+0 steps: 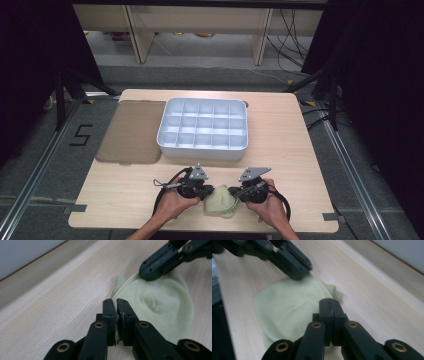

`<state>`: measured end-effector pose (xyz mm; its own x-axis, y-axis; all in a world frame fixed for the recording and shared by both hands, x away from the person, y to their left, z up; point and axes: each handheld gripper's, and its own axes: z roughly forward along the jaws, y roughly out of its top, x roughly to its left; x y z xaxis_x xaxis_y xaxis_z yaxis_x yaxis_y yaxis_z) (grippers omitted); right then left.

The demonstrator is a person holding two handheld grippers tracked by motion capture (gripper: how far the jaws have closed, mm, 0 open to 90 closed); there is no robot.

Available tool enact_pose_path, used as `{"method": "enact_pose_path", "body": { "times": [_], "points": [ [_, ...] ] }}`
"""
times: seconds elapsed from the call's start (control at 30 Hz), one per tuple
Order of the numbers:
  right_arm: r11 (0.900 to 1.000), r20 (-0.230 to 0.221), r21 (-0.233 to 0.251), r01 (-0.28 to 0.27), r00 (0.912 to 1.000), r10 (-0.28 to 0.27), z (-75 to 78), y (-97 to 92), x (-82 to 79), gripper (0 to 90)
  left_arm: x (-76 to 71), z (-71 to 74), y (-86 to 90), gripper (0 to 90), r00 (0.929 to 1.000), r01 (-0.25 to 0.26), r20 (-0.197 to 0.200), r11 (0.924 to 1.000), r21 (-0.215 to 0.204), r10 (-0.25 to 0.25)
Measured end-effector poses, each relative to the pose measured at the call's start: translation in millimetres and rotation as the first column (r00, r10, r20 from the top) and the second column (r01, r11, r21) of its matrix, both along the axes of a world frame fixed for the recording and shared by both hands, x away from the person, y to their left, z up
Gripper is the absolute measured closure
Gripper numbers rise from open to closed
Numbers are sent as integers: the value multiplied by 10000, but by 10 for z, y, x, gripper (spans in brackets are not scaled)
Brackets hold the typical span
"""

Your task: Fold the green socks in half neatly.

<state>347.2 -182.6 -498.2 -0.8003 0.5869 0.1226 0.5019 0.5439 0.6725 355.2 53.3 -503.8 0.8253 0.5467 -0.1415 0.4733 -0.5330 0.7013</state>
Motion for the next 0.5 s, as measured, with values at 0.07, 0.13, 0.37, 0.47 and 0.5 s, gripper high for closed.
{"method": "enact_pose_path", "body": {
  "times": [0.07, 0.13, 0.37, 0.47, 0.5],
  "points": [
    [9999, -115, -35, 110, 9999, -110, -13, -29, 2, 900, -1, -17, 8, 852, 10000, -71, -43, 10000, -60, 71],
    [9999, -57, -66, 116, 9999, -117, -34, -48, 2, 900, -8, -14, 13, 851, 9999, -142, -83, 9999, -70, 141],
    [9996, -72, 160, 217, 9997, -216, 13, -102, -28, 893, -5, -20, 17, 851, 10000, -36, 42, 10000, -56, 36],
    [9980, 93, 618, 142, 9998, -148, 95, -160, -77, 893, -6, -20, 16, 850, 10000, -43, 47, 10000, -64, 43],
    [9978, 30, 661, 112, 9999, -114, 119, -169, -100, 893, -6, -20, 16, 850, 10000, -43, 47, 10000, -64, 43]
  ]
}}
